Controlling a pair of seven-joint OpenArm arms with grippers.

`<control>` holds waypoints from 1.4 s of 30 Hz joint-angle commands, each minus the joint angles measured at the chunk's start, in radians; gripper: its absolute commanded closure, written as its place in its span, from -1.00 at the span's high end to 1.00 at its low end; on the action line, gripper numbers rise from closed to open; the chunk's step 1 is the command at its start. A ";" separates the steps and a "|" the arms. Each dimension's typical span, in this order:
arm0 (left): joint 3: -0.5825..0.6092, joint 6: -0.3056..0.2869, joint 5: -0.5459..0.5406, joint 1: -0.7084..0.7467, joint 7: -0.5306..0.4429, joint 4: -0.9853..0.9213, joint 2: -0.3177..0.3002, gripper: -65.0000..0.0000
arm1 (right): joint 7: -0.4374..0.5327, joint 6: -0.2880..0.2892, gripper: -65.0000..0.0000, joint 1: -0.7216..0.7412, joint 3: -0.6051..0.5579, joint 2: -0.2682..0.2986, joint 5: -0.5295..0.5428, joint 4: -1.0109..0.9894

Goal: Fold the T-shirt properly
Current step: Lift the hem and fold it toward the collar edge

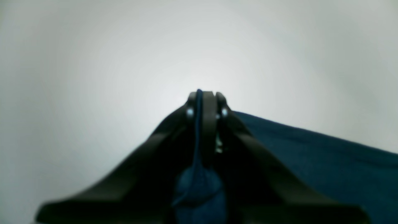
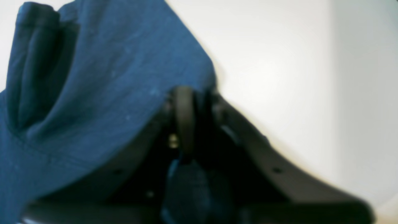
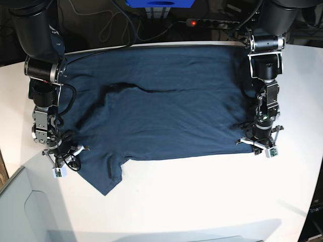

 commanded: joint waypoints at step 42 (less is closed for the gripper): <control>-0.103 0.003 0.007 0.201 0.211 0.530 0.019 -1.00 | -0.362 0.004 -0.20 -0.147 0.111 -0.062 -0.001 0.675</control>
